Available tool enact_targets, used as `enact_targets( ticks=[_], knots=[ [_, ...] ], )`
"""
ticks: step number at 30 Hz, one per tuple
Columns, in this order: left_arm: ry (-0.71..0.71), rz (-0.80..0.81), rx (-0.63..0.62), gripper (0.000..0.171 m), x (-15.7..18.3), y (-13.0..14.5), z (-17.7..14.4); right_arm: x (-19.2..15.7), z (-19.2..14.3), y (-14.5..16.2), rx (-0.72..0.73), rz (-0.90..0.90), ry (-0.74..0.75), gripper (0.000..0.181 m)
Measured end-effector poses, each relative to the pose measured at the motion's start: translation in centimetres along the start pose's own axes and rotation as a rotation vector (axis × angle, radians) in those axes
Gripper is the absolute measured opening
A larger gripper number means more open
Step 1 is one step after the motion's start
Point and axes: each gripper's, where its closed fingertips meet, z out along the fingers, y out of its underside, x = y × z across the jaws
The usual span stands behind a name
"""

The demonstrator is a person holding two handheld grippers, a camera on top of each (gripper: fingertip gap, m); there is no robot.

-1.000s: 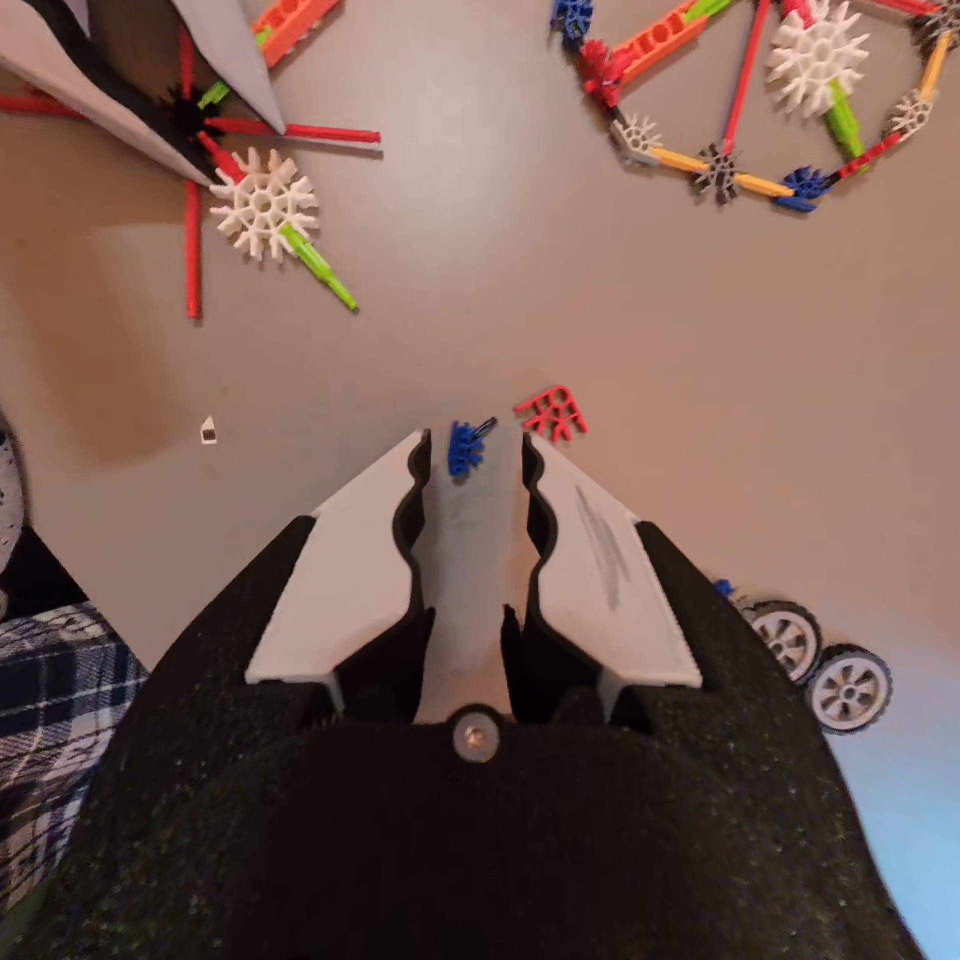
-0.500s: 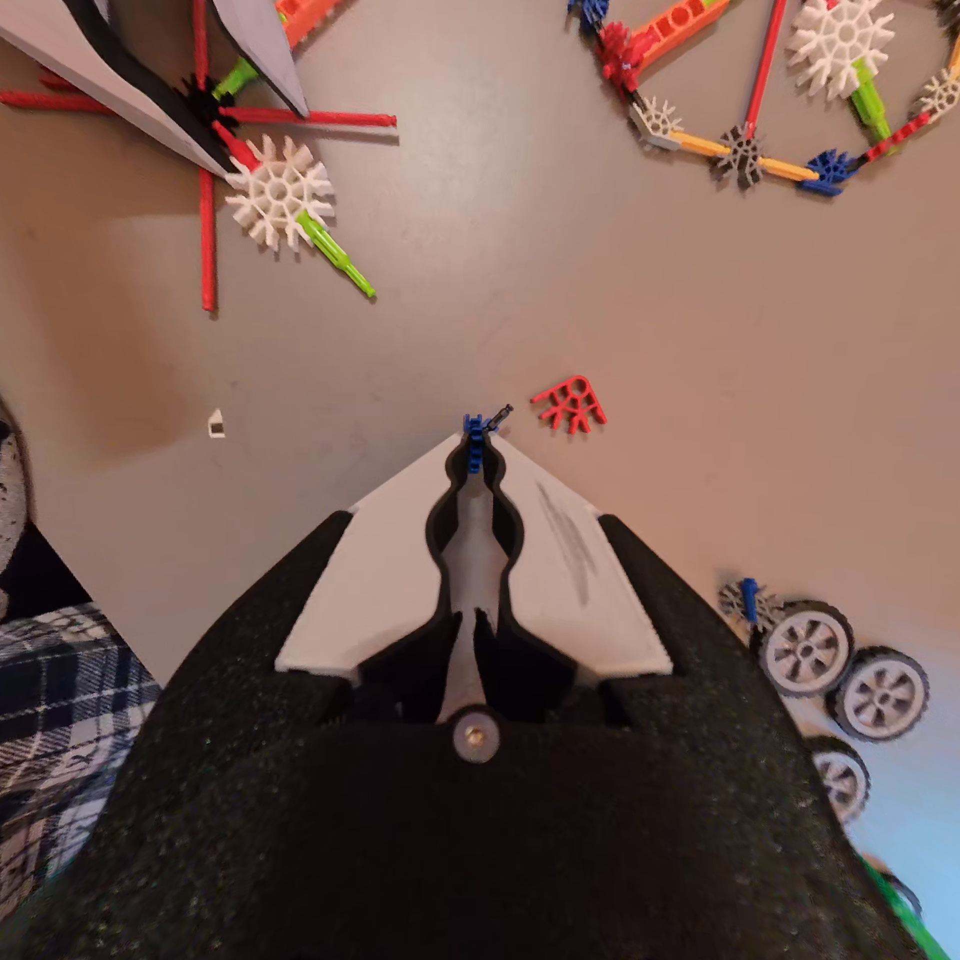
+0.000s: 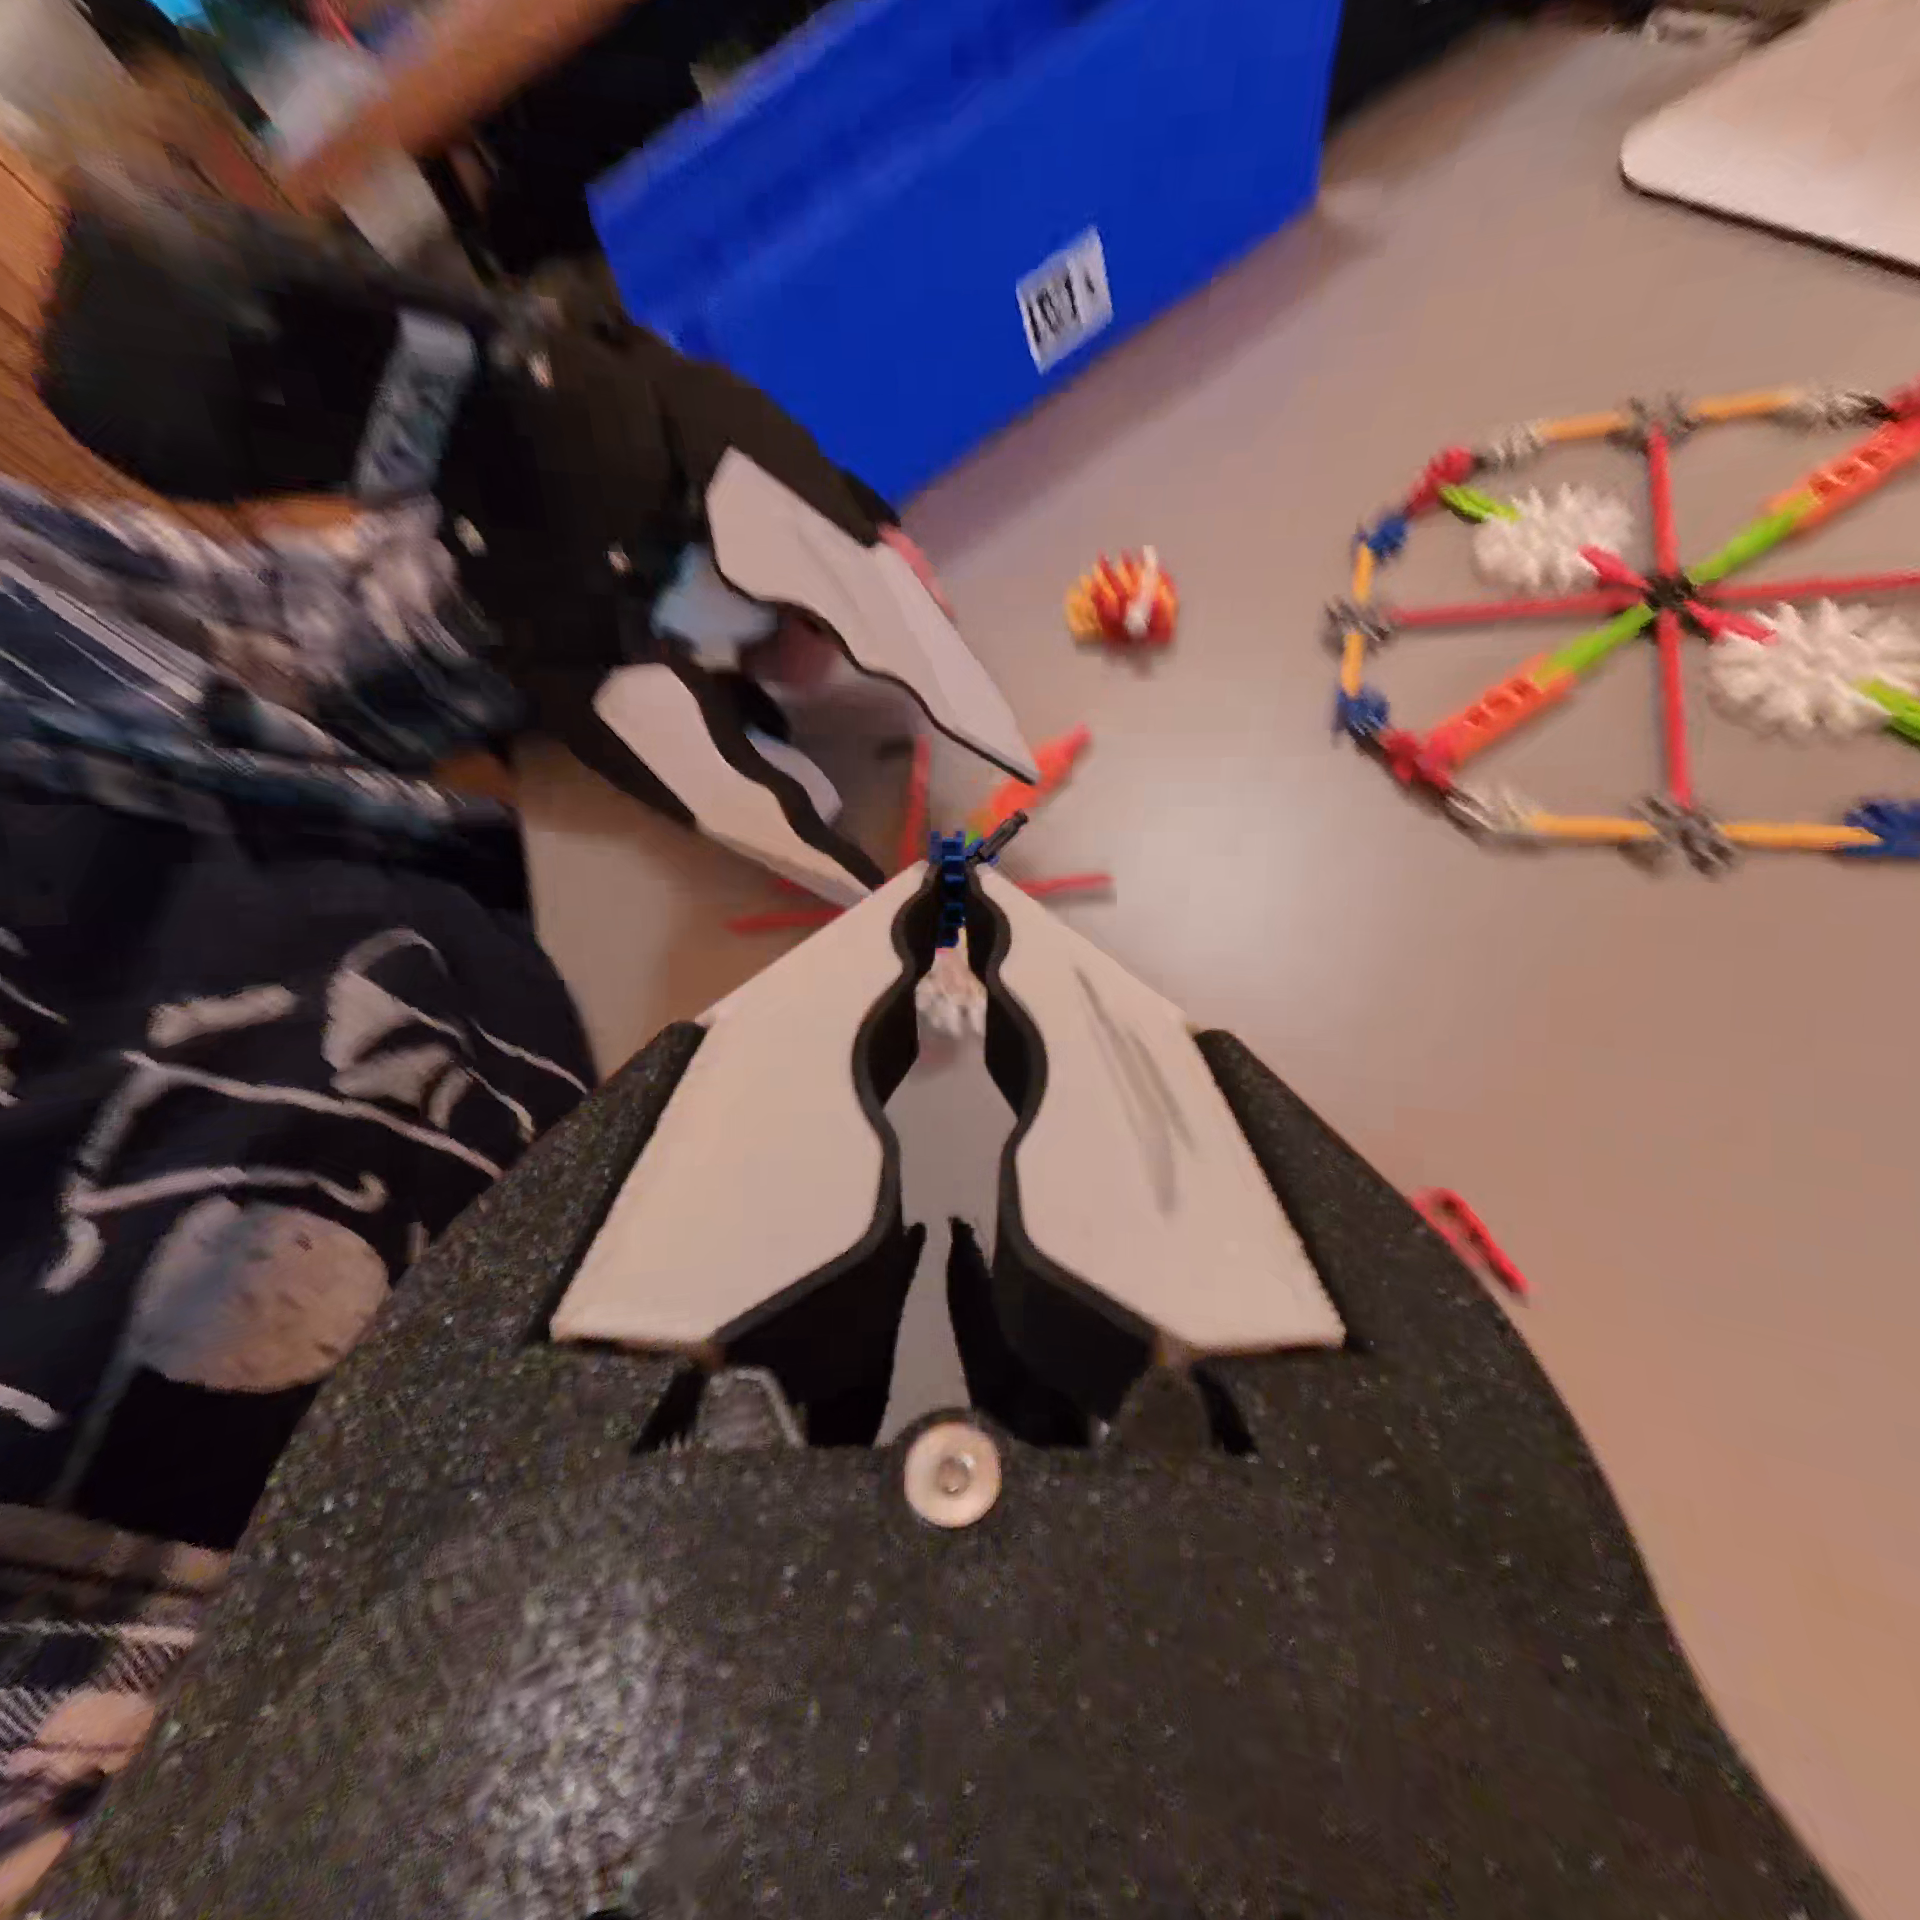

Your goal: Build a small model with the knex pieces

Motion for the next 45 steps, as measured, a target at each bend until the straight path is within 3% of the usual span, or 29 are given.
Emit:
enact_targets(
  ticks=[4,9,17,20,28,31,36,45],
  knots=[
    [-0.096,-0.014,0.119,0.047,-1.4,-2.3,-0.8,-1.6,1.2,-2.6,0.190,0.099,-0.149,0.002],
    [-0.178,-0.048,0.235,0.042,-2.8,-4.3,-2.3,-2.4,1.7,-4.3,0.324,0.191,-0.279,0.003],
    [-0.271,-0.057,0.251,0.043,-4.0,-4.5,-2.8,-2.9,1.7,-4.9,0.363,0.193,-0.327,0.002],
    [-0.260,-0.060,0.261,0.044,-4.0,-4.4,-2.9,-3.1,2.0,-4.4,0.324,0.101,-0.274,0.002],
    [-0.147,0.071,0.229,0.033,-2.3,-3.9,-3.0,-2.4,1.9,-2.0,-0.008,-0.549,0.066,0.002],
    [-0.125,0.072,0.225,0.029,-2.2,-3.8,-3.2,-2.2,1.5,-1.4,-0.115,-0.702,0.120,0.003],
    [-0.132,0.121,0.222,0.027,-1.7,-3.9,-3.1,-2.5,1.2,-0.7,-0.194,-0.785,0.107,0.003],
    [-0.270,0.463,0.150,0.012,-0.4,-4.2,-2.7,-3.4,1.4,0.0,-0.248,-0.719,-0.033,0.002]
  ],
)
